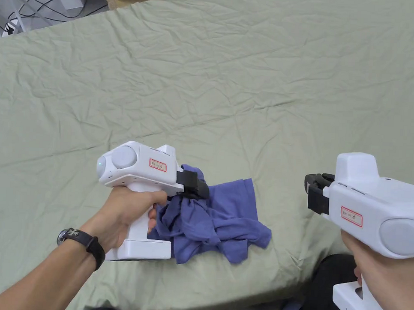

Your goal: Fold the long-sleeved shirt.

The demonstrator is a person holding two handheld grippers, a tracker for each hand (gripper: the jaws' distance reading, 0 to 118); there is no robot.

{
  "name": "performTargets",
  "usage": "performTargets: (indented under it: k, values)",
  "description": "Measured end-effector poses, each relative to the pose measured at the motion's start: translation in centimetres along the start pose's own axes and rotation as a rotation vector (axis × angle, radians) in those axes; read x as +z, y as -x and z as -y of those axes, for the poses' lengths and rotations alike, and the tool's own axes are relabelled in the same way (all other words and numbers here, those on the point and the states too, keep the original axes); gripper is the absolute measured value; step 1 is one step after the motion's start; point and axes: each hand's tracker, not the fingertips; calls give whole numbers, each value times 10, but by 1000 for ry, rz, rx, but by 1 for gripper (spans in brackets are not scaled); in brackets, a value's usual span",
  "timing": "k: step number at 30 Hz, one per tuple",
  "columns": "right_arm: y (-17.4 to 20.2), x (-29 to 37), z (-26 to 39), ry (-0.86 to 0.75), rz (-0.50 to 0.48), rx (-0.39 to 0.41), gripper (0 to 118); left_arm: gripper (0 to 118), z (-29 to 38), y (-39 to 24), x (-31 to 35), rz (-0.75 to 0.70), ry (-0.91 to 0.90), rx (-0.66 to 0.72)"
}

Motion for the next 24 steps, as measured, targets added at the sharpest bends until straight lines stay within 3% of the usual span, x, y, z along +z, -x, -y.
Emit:
performTargets:
  k: [5, 9, 11, 24]
  values:
    - [-9, -3, 5, 18, 7, -15, 1, 24, 0, -8, -28, -92, 80, -53]
    - [-13, -4, 9, 29, 12, -22, 1, 50, 6, -21, -33, -35, 50, -9]
    - [-14, -5, 10, 38, 18, -22, 1, 63, 3, -31, -38, -36, 46, -50]
    - [-9, 1, 8, 35, 26, -20, 1, 66, 16, -88, -16, 150, -22, -135]
